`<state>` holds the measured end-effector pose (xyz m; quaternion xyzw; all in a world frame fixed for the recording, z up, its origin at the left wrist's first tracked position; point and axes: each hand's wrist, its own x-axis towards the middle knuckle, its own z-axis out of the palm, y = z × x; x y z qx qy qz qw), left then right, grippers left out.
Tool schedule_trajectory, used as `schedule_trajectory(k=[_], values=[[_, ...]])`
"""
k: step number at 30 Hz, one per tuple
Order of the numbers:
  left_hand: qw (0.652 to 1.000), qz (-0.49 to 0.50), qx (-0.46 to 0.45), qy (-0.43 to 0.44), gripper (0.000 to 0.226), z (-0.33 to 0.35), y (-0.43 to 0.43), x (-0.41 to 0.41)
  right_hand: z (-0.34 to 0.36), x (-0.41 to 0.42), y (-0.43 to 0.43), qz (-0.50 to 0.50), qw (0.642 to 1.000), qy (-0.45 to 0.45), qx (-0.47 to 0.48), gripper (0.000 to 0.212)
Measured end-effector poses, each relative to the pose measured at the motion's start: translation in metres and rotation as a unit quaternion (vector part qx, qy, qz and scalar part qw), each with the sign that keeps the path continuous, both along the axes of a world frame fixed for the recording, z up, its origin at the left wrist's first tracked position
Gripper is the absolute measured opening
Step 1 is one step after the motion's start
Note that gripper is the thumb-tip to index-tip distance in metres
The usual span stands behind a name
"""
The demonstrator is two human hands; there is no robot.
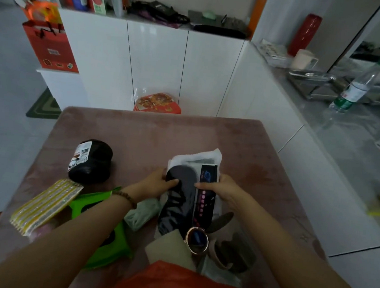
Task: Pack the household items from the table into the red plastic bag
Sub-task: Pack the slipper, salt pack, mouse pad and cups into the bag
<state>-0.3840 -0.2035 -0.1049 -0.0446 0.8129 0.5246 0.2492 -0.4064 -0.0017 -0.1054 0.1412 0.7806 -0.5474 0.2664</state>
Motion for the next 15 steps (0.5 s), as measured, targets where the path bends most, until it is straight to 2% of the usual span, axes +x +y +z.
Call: schedule_trajectory(k=[1, 4, 7, 10, 15], values=[[1.0, 0.013, 0.01, 0.01, 0.033, 0.013, 0.002, 0.004, 0.009, 0.002, 0.002, -0.007, 1.0, 0.024, -0.012, 0.042], [0.998, 0.033, 0.036, 0.036, 0.058, 0.044, 0.001, 0.019, 0.042, 0.009, 0.01, -0.031, 0.995, 0.075, -0.059, 0.041], [0.992, 0.025, 0.119, -0.011, 0.071, 0.071, -0.006, 0.034, 0.086, 0.022, 0.016, -0.038, 0.988, 0.098, -0.111, 0.042], [0.985, 0.002, 0.174, -0.001, 0.038, 0.112, -0.006, 0.055, 0.132, 0.043, 0.021, -0.042, 0.981, 0.111, -0.155, 0.04], [0.964, 0.045, 0.251, 0.074, 0.021, 0.19, 0.004, 0.117, 0.202, 0.1, 0.018, -0.013, 0.972, 0.157, -0.175, 0.038]])
